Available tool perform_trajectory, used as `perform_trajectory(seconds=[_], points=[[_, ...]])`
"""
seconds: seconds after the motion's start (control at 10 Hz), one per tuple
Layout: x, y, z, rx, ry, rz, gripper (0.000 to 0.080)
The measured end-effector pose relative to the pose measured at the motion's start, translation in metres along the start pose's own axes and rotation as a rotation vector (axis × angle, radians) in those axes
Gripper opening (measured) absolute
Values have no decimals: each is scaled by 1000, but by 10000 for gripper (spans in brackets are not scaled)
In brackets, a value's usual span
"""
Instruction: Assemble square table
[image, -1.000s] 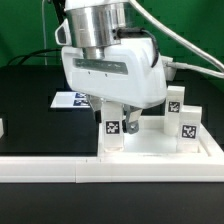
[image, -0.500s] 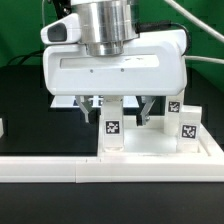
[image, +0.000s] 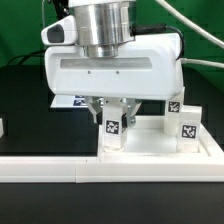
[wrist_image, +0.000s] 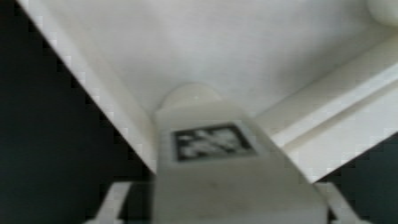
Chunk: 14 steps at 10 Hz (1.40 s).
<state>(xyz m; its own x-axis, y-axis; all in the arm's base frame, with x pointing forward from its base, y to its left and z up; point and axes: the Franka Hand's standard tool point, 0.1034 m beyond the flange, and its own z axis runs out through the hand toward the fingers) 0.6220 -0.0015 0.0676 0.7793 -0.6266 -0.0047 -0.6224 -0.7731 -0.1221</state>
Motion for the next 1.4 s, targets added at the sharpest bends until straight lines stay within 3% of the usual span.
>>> perform_trajectory(seconds=[0.3,0.5,0.7,0.9,1.0,1.1,1.2,1.3,1.4], points=[[1,-3,1,-6,-5,365,290],[-3,-5,1,-30,-54,740,290],[7,1,1,7,-151,1064,290],[4,-2,2,1,-144,1048,290],[4,-1,2,2,-143,1039,350],[4,-2,2,2,-143,1035,534],[6,-7,0,37,-106,884,534],[2,-7,0,58,-87,672,625],[3,-5,0,56,-88,659,642]])
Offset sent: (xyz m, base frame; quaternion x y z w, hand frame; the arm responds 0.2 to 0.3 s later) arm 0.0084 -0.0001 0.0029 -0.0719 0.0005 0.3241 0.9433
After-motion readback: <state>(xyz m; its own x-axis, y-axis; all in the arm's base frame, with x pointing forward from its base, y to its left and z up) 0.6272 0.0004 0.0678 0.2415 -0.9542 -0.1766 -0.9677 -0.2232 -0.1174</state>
